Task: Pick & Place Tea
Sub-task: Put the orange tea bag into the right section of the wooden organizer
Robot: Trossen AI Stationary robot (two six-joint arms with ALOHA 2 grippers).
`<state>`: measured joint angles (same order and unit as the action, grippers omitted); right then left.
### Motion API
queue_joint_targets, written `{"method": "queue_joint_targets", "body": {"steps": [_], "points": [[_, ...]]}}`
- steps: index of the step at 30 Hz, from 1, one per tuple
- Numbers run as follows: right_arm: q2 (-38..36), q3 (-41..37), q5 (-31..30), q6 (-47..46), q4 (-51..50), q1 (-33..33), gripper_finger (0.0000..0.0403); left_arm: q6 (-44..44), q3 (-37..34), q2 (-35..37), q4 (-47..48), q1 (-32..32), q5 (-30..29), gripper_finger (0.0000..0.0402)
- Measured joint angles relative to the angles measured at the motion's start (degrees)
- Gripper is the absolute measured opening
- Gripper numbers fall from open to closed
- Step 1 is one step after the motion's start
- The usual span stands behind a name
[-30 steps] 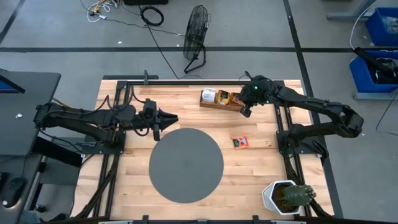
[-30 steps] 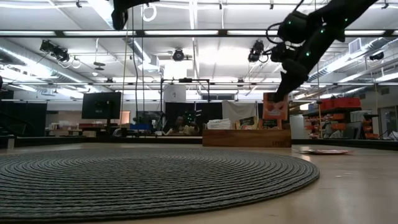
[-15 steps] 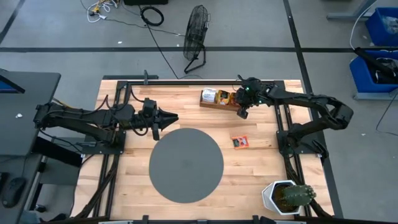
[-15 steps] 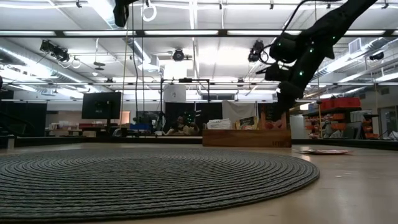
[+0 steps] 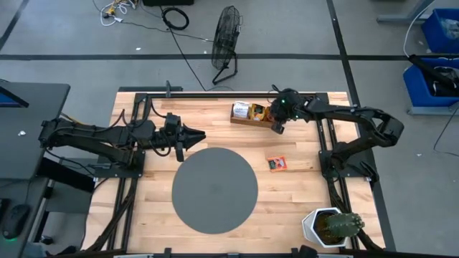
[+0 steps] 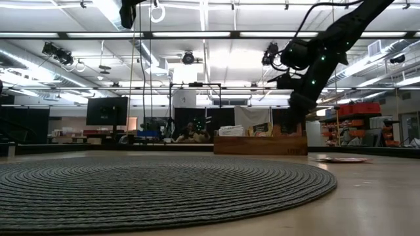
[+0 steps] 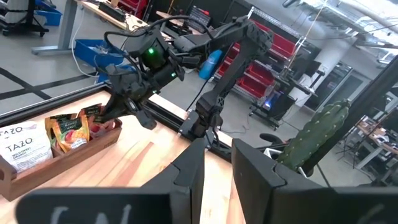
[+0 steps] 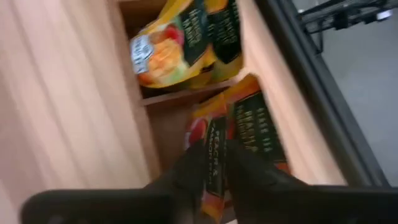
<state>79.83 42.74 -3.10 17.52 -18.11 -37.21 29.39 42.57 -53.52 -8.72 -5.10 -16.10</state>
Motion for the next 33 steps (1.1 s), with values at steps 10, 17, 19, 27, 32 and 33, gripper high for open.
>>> {"method": "queue_joint_targets", "body": {"steps": [10, 17, 19, 27, 32, 33], "points": [[0.0, 3.3, -1.5, -0.6, -0.4, 0.0, 0.0167, -0.5, 0.0, -0.2, 0.5, 0.0, 0.0, 0.0085], [-0.7, 14.0, -2.0, -12.6, -14.3, 1.7, 0.0191, -0.2, 0.0, -0.2, 2.0, 0.1, -0.1, 0.0085], [-0.7, 18.2, -1.9, -23.2, -24.0, 3.0, 0.0191, 0.8, 0.0, -0.2, 3.8, 0.1, -0.4, 0.0085], [-1.5, 17.4, -2.0, -45.6, -45.0, 15.9, 0.0192, 1.6, 0.0, -0.2, 7.4, 0.1, -0.9, 0.0085], [-1.6, 13.3, -0.1, -57.7, -43.3, 24.2, 0.0192, -0.1, 0.0, -0.2, 7.3, 0.2, -0.9, 0.0085], [-1.6, 12.5, 0.1, -59.8, -42.1, 25.5, 0.0192, -0.4, 0.0, -0.2, 7.3, 0.2, -0.9, 0.0085]]}}
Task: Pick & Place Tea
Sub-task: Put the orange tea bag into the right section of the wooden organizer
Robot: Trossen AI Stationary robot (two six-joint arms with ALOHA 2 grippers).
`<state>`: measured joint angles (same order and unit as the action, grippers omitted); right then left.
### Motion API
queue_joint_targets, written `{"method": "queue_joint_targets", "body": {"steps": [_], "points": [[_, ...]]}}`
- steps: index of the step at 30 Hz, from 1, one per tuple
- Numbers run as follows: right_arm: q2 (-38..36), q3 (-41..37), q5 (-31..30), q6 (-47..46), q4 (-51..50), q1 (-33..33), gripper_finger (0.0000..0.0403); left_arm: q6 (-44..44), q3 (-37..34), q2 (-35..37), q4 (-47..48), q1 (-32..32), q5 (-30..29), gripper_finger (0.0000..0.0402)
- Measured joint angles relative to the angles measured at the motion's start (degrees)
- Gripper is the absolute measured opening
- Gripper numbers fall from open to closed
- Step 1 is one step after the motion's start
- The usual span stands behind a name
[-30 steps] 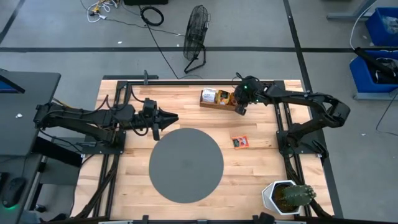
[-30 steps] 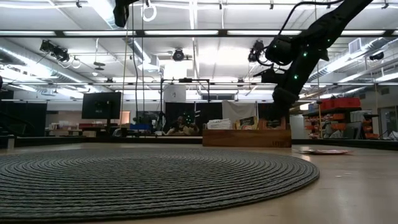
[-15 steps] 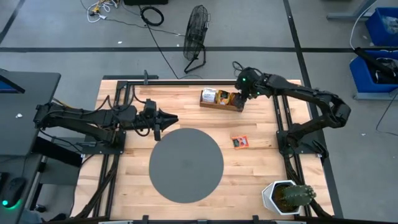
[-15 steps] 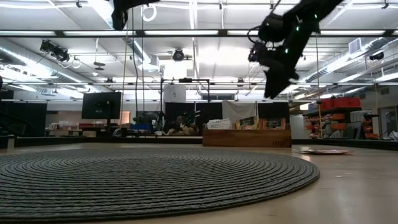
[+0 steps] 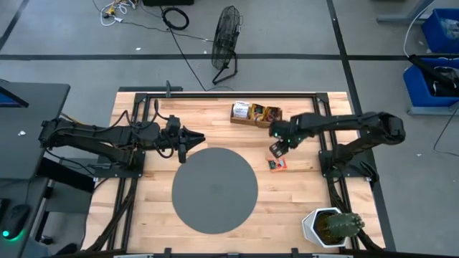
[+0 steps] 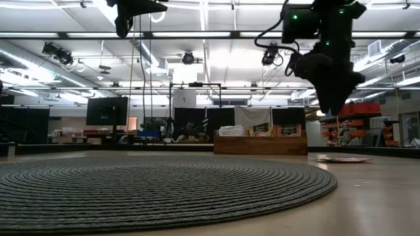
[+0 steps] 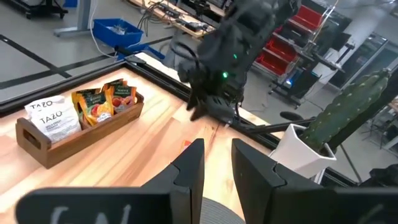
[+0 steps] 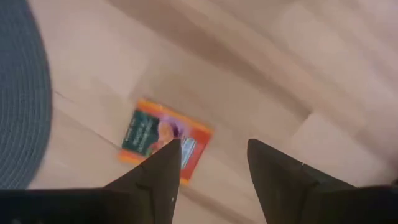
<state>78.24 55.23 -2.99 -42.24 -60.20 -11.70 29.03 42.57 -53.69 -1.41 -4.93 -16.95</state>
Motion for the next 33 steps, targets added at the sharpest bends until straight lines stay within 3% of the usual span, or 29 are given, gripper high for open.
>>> {"method": "queue_joint_targets", "body": {"steps": [5, 13, 19, 25, 28, 33], "points": [[0.0, -5.5, 1.6, -9.3, 3.2, 4.4, 0.0192, -0.2, 0.0, 0.0, 0.0, 0.0, 0.0, 0.0085], [0.0, -16.5, 6.1, -20.8, 18.3, 7.9, 0.0192, -0.1, 0.0, 0.0, 0.0, -0.2, 0.7, 0.0085], [0.2, -21.5, 5.8, -25.8, 27.7, 8.7, 0.0191, 0.3, 0.0, 0.0, 0.0, -0.2, 2.8, 0.0085], [0.4, -24.4, 5.0, -27.4, 29.7, 8.7, 0.0184, 1.6, 0.0, 0.0, -0.1, -0.2, 3.1, 0.0085], [0.4, -24.6, 4.2, -26.3, 29.7, 8.8, 0.0147, 1.8, 0.0, 0.0, -0.2, -0.2, 3.1, 0.0085], [0.6, -25.0, 3.0, -24.6, 35.0, 8.8, 0.0026, 1.8, 0.0, 0.0, -0.5, -0.2, 3.1, 0.0085]]}}
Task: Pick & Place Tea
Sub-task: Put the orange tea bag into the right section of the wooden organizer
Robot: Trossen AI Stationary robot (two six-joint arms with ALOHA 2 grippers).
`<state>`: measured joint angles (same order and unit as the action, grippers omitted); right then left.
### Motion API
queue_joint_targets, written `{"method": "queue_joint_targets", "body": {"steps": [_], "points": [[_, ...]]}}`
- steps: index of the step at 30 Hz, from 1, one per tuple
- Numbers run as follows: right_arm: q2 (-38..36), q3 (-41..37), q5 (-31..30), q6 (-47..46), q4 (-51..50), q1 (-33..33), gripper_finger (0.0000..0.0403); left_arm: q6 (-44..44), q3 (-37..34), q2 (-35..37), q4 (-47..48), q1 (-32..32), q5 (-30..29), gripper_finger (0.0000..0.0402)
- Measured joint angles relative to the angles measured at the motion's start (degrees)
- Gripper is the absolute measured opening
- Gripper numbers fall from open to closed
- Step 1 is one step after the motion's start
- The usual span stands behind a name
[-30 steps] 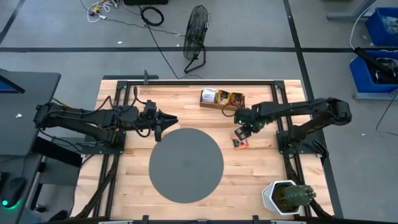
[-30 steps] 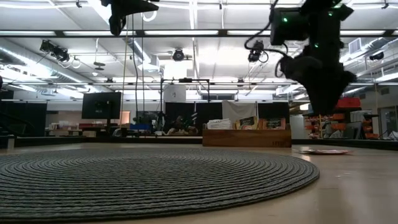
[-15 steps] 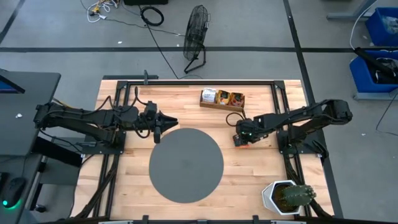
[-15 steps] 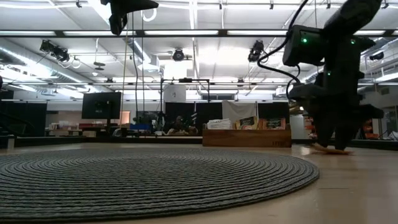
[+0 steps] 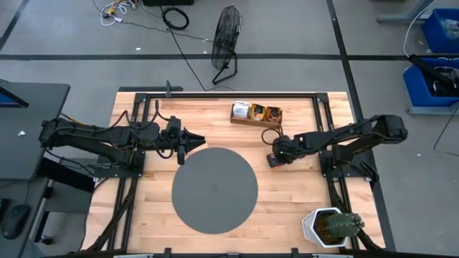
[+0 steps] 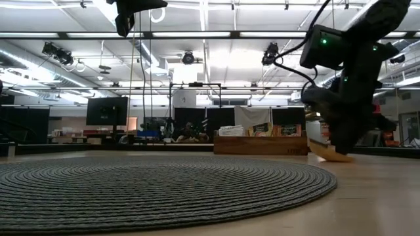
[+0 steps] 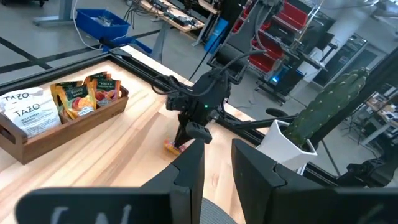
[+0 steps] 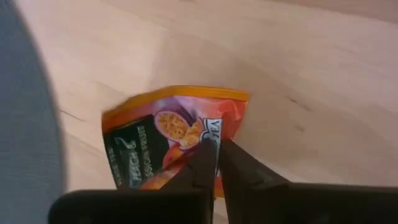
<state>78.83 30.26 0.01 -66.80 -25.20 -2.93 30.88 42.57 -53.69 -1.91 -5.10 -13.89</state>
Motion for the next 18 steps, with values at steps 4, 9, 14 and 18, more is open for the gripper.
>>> {"method": "queue_joint_targets", "body": {"steps": [4, 9, 14, 18], "points": [[0.2, 1.4, -0.7, -0.7, 3.4, 0.6, 0.0014, 0.0, 0.0, 0.0, -0.3, 0.0, 0.0, 0.0085], [0.4, 7.8, -3.5, -0.2, 3.6, 2.0, 0.0002, 0.0, 0.0, 0.0, -1.5, 0.0, -1.2, 0.0085], [0.3, 13.7, -9.1, -0.2, 13.6, 2.3, 0.0001, -2.7, 0.0, 0.0, -3.2, 0.1, -4.4, 0.0085], [0.3, 16.6, -14.4, -0.3, 24.7, 1.4, 0.0001, -7.7, 0.0, 0.0, -7.1, 0.0, -6.1, 0.0085]]}}
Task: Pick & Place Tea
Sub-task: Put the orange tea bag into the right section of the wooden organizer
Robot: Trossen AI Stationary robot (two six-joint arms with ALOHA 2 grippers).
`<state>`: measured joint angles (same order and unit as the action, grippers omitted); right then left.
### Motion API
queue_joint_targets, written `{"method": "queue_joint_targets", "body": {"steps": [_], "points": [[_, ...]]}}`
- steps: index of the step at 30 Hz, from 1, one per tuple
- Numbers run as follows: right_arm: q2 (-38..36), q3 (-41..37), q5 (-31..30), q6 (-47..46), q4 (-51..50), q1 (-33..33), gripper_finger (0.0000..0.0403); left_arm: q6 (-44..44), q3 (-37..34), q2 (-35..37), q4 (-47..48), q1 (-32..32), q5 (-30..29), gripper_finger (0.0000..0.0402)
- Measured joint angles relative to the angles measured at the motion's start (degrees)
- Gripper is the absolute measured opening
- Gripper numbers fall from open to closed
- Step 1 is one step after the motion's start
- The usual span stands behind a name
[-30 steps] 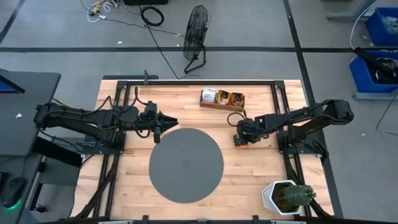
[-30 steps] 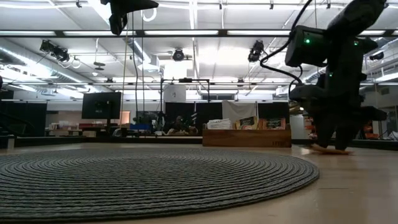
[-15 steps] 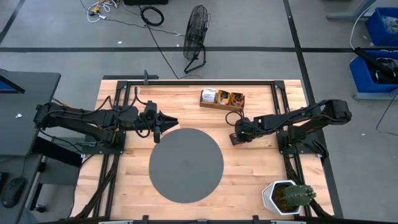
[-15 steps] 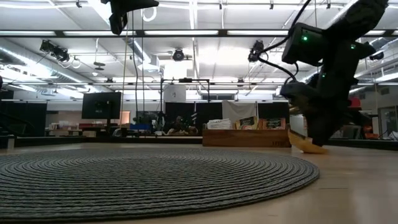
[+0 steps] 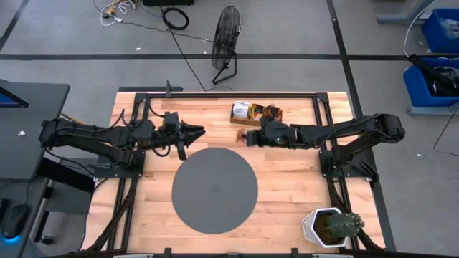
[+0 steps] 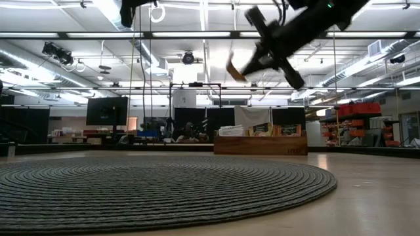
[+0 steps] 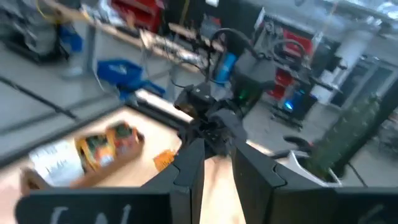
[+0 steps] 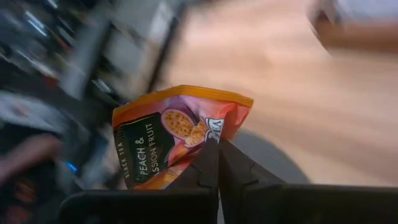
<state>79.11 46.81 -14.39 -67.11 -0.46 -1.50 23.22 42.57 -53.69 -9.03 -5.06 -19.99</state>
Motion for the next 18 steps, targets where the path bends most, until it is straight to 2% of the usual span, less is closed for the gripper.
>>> {"method": "queue_joint_targets", "body": {"steps": [6, 11, 18], "points": [[0.0, 3.3, -8.8, 0.7, 12.1, -1.5, 0.0000, -10.6, 0.0, -1.0, -6.9, 0.4, -4.1, 0.0101], [0.0, 4.7, -13.3, 3.1, 20.4, -2.6, 0.0000, -16.4, 0.0, -4.3, -14.0, 0.4, -4.2, 0.0165], [0.0, 7.9, -13.3, 1.1, 21.5, -3.2, 0.0000, -27.8, 0.0, -11.0, -25.5, 0.4, -4.6, 0.0257]]}}
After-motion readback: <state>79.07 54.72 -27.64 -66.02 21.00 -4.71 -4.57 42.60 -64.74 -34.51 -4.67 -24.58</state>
